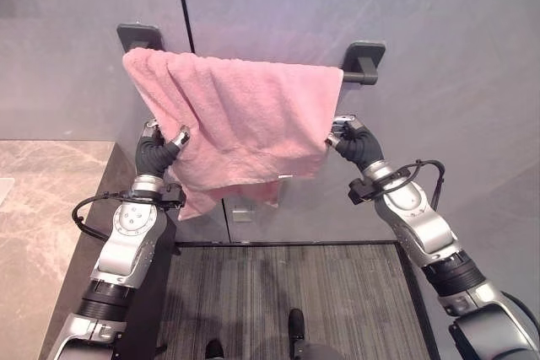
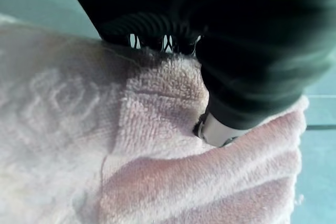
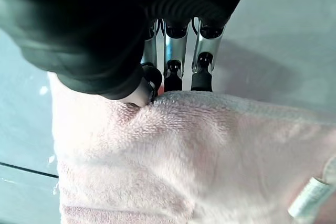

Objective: Put brush and paste in cup on sink, flatten towel.

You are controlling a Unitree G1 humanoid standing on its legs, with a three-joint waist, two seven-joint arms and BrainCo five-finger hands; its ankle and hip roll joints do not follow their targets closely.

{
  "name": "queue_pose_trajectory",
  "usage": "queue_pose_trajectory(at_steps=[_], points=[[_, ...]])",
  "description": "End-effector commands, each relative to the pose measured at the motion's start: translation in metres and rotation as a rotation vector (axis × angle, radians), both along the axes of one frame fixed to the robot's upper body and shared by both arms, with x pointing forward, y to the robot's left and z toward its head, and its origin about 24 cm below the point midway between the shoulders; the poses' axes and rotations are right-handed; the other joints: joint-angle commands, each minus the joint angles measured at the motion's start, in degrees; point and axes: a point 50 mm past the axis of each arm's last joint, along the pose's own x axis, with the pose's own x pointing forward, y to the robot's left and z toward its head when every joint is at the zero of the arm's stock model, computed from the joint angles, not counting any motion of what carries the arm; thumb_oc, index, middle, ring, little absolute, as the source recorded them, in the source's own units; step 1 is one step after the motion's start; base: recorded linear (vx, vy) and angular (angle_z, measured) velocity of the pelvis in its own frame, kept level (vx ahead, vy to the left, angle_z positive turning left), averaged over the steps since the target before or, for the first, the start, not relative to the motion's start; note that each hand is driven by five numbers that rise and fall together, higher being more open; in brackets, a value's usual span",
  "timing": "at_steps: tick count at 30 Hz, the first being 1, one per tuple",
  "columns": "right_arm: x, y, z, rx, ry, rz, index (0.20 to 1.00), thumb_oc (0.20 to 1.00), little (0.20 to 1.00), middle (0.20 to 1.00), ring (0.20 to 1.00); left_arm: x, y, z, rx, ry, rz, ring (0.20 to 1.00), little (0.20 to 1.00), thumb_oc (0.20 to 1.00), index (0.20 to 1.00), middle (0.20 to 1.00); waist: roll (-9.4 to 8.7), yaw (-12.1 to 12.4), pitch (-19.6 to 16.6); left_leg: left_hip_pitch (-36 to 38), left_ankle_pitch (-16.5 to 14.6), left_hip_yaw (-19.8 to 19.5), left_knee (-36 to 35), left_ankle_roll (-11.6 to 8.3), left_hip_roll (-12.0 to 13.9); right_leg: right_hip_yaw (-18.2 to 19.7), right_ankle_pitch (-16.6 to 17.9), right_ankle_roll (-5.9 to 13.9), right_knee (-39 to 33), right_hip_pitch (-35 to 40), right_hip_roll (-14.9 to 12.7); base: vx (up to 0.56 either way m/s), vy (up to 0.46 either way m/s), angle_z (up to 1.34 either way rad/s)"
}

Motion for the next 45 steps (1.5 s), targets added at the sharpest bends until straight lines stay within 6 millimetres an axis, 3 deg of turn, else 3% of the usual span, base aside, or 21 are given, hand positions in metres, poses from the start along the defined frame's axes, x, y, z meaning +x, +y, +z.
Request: queue_pose_trajectory(at_steps=[1,6,8,13,15,16,21,24,27,34,37,42,43,45], points=[[0.001,-0.008,0.032,0.045,-0.153,-0.038,0.200,0.200,0.200,0.200,0.200,0.002,-0.017,0.010,0.002,-0.058,-0.088,0.200,0.200,0.200,0.200,0.200,0.05,0.51,-1.02,2.86,-1.30,0.69,0.22,2.31,-2.76,-2.67,-1.94,5.70,0.01,6.26,-4.30,0.00,0.000,0.00],[0.000,-0.009,0.033,0.075,-0.174,-0.066,0.200,0.200,0.200,0.200,0.200,0.001,-0.017,0.011,-0.008,-0.069,-0.075,0.200,0.200,0.200,0.200,0.200,0.52,0.41,-1.42,3.22,-1.33,0.60,0.22,2.24,-2.68,-2.61,-2.24,5.47,0.01,6.79,-4.18,0.00,0.000,0.00],[-0.008,-0.010,0.048,0.122,-0.253,-0.053,0.200,0.200,0.200,0.200,0.200,-0.007,-0.009,0.028,-0.006,-0.155,-0.047,0.200,0.200,0.200,0.200,0.200,0.93,0.68,-1.60,3.24,-1.25,0.33,0.22,2.20,-2.61,-2.90,-2.35,5.41,0.01,6.95,-4.16,0.01,-0.033,0.01],[-0.012,-0.007,0.045,0.130,-0.259,-0.038,0.200,0.200,0.200,0.200,0.200,-0.016,0.006,0.026,-0.023,-0.160,0.005,0.200,0.200,0.200,0.200,0.200,1.37,0.86,-1.98,3.34,-1.13,0.04,0.22,2.13,-2.62,-3.21,-2.50,5.30,0.01,7.27,-4.21,0.00,0.000,0.00],[-0.008,-0.005,0.026,0.104,-0.179,-0.043,0.200,0.200,0.200,0.200,0.200,-0.016,0.014,0.012,-0.022,-0.101,0.038,0.200,0.200,0.200,0.200,0.200,1.68,1.09,-2.22,3.47,-0.97,-0.21,0.22,2.07,-2.65,-3.51,-2.66,5.01,0.01,7.81,-4.18,0.00,0.000,0.00],[-0.008,-0.005,0.026,0.104,-0.178,-0.043,0.200,0.200,0.200,0.200,0.200,-0.016,0.014,0.012,-0.022,-0.101,0.038,0.200,0.200,0.200,0.200,0.200,1.69,1.04,-2.23,3.47,-0.97,-0.24,0.22,2.07,-2.65,-3.54,-2.67,5.00,0.01,7.84,-4.18,0.00,0.000,0.00],[-0.004,0.007,-0.008,0.067,-0.030,-0.014,0.200,0.200,0.200,0.200,0.200,-0.010,0.026,-0.033,0.016,0.105,0.120,0.200,0.200,0.200,0.200,0.200,2.30,1.21,-2.75,3.74,-0.78,-0.84,0.22,2.00,-2.72,-4.34,-3.07,4.50,0.04,8.88,-4.43,-0.01,-0.004,0.04],[-0.004,0.008,-0.010,0.071,-0.021,-0.012,0.200,0.200,0.200,0.200,0.200,-0.010,0.028,-0.039,0.013,0.127,0.127,0.200,0.200,0.200,0.200,0.200,2.36,1.17,-2.82,3.77,-0.75,-0.90,0.22,1.98,-2.72,-4.49,-3.08,4.48,0.03,9.00,-4.48,0.00,0.001,0.13],[-0.005,0.019,-0.020,0.101,0.020,0.013,0.200,0.200,0.200,0.200,0.200,-0.008,0.030,-0.066,0.045,0.249,0.152,0.200,0.200,0.200,0.200,0.200,2.56,1.04,-3.16,3.87,-0.58,-1.00,0.22,1.92,-2.81,-4.77,-2.92,4.52,0.01,9.20,-4.67,-0.01,0.005,0.03],[-0.005,0.024,-0.037,0.082,0.084,0.010,0.200,0.200,0.200,0.200,0.200,-0.006,0.023,-0.089,0.071,0.347,0.150,0.203,0.203,0.203,0.203,0.203,2.62,0.70,-3.81,3.93,-0.51,-1.12,0.22,1.93,-2.90,-4.62,-2.90,4.30,0.11,9.31,-4.81,0.00,0.000,0.00],[-0.004,0.024,-0.043,0.085,0.110,-0.002,0.200,0.200,0.200,0.200,0.200,-0.006,0.018,-0.098,0.085,0.381,0.138,0.329,0.329,0.329,0.329,0.329,2.70,0.46,-3.98,4.03,-0.44,-1.15,0.22,1.94,-2.90,-4.65,-2.87,4.35,0.24,9.39,-4.87,0.00,0.000,0.00],[-0.004,0.023,-0.057,0.079,0.165,-0.015,0.200,0.200,0.200,0.200,0.200,-0.009,0.014,-0.118,0.080,0.463,0.134,0.391,0.391,0.391,0.391,0.391,2.75,0.22,-4.36,4.13,-0.32,-1.14,0.22,1.97,-2.91,-4.46,-2.80,4.30,0.34,9.37,-4.87,0.00,0.000,0.00],[-0.004,0.023,-0.061,0.077,0.181,-0.017,0.200,0.200,0.200,0.200,0.200,-0.010,0.012,-0.123,0.083,0.486,0.130,0.473,0.473,0.473,0.473,0.473,2.77,0.17,-4.44,4.16,-0.31,-1.14,0.22,1.95,-2.93,-4.39,-2.77,4.28,0.33,9.37,-4.88,0.00,0.000,0.00],[-0.006,0.024,-0.069,0.073,0.216,-0.017,0.200,0.200,0.200,0.200,0.200,-0.013,0.011,-0.134,0.091,0.532,0.130,0.548,0.548,0.548,0.548,0.548,2.78,0.06,-4.54,4.23,-0.26,-1.15,0.22,1.95,-2.95,-4.37,-2.71,4.23,0.35,9.37,-4.86,0.00,0.000,0.00]])
